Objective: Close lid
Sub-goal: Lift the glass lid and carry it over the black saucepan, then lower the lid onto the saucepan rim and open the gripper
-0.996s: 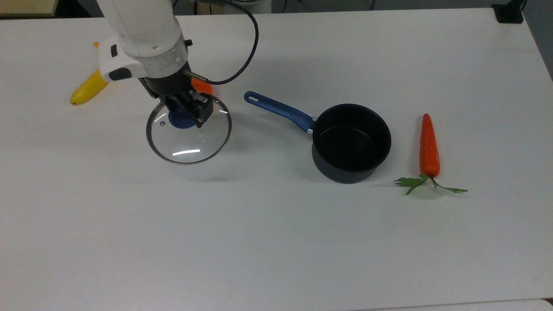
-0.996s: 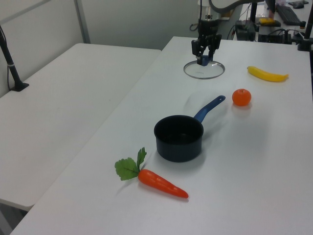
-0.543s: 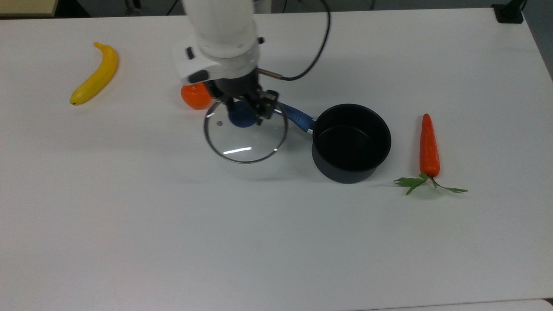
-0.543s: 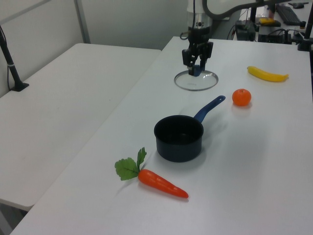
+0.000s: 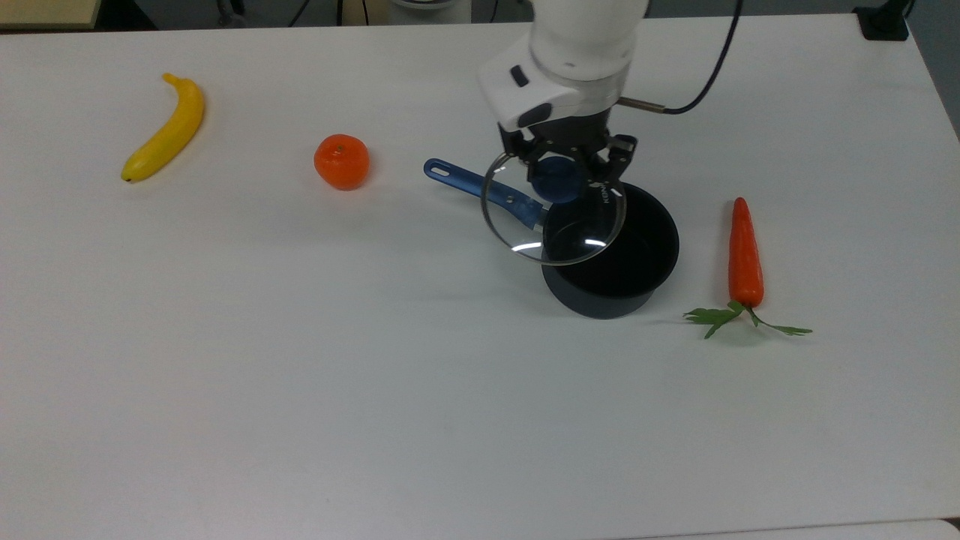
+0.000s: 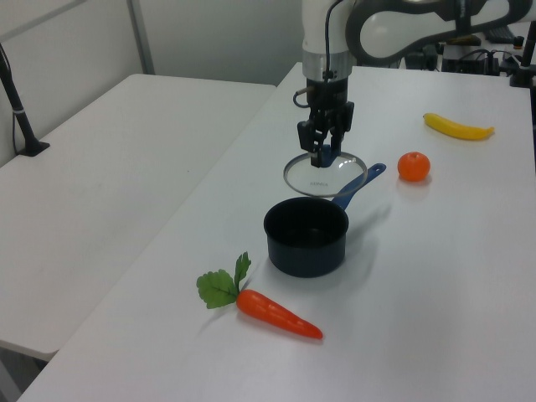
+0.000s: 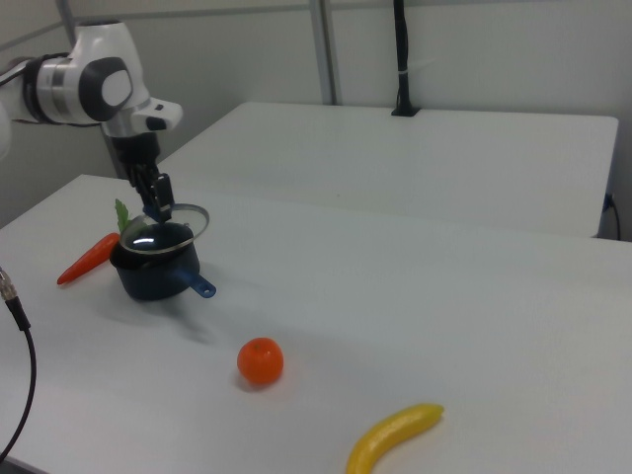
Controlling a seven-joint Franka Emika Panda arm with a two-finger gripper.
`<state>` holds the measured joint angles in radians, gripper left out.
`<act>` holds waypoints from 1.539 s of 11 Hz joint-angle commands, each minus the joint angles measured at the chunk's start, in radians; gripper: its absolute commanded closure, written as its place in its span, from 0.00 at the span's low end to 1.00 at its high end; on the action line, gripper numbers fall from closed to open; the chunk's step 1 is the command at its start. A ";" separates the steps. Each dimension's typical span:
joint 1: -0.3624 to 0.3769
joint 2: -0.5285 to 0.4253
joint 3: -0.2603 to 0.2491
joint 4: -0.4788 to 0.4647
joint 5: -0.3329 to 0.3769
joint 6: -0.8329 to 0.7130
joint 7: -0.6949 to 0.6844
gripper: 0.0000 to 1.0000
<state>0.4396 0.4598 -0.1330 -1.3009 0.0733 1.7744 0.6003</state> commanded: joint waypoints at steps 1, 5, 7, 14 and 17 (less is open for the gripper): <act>0.057 0.000 -0.013 0.006 -0.016 0.012 0.053 0.43; 0.074 0.045 -0.013 0.006 -0.016 0.123 0.075 0.43; 0.103 0.074 -0.013 0.005 -0.024 0.148 0.073 0.43; 0.122 0.105 -0.010 0.003 -0.026 0.154 0.075 0.43; 0.123 0.117 -0.011 0.005 -0.026 0.186 0.095 0.43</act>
<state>0.5467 0.5643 -0.1333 -1.3002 0.0617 1.9243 0.6595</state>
